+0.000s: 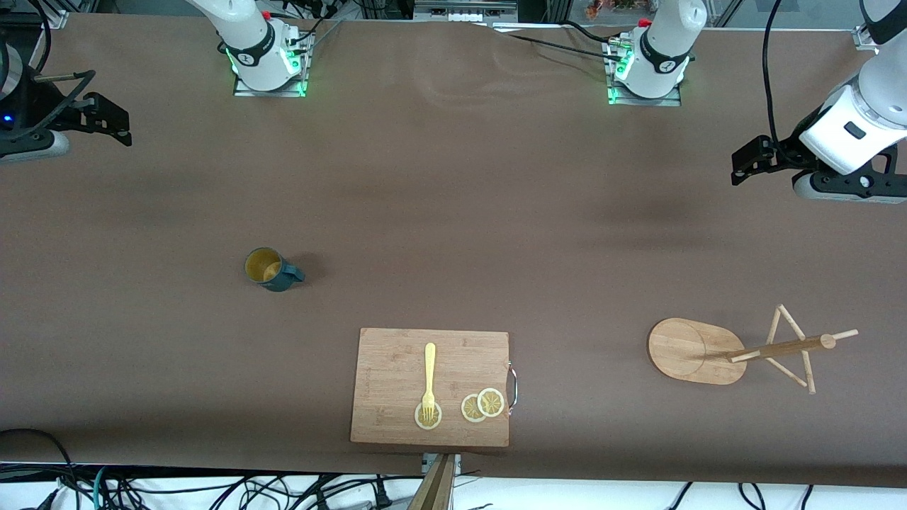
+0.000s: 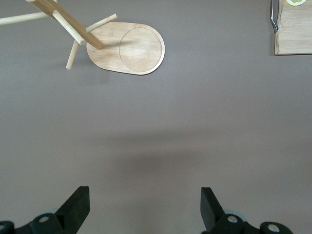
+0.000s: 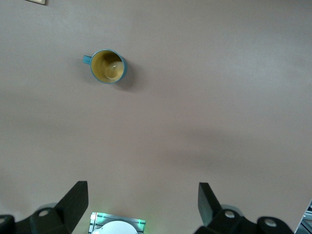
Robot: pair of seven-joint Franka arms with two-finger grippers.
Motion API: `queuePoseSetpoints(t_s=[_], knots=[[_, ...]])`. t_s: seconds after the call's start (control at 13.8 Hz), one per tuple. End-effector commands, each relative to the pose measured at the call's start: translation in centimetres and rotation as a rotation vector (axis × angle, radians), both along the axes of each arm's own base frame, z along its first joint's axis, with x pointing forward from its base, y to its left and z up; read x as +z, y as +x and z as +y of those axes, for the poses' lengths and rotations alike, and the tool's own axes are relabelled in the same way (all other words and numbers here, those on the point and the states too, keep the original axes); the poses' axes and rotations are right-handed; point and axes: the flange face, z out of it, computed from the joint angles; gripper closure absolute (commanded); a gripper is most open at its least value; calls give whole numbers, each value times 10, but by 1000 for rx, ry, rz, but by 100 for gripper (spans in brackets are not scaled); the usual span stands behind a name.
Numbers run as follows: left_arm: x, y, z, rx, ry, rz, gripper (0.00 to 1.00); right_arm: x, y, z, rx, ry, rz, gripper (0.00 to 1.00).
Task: Pass cup and hang on rack
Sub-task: 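Reach the right gripper toward the teal mug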
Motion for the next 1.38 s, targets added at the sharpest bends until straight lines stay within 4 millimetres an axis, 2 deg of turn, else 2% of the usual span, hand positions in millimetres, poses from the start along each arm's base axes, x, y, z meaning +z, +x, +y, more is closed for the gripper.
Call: queuePoseSetpoints(t_s=[0.0,0.29,0.44,0.51,0.65,0.8,0.94,1.09,1.31], knots=[[6,2,-2,-20,-17,2,0,4,-4,0,-24,12,7,0],[6,2,-1,-19,-16,2,0,-5,-1,2,-13,24,22,0],[5,3,-2,-19,-16,4,0,-33,11,9,-2,26,45,0],[5,3,-2,-19,-16,4,0,-57,17,10,0,25,42,0],[5,3,-2,-18,-19,4,0,-126,29,13,-6,23,46,1],[6,3,-2,-18,-19,3,0,-191,41,25,-11,34,22,1],[5,3,-2,-18,-19,4,0,-239,58,32,-28,26,22,1],[5,3,-2,-18,-20,4,0,-273,67,48,-6,27,8,1],[5,3,-2,-18,-20,4,0,-309,77,55,-9,23,-13,1]])
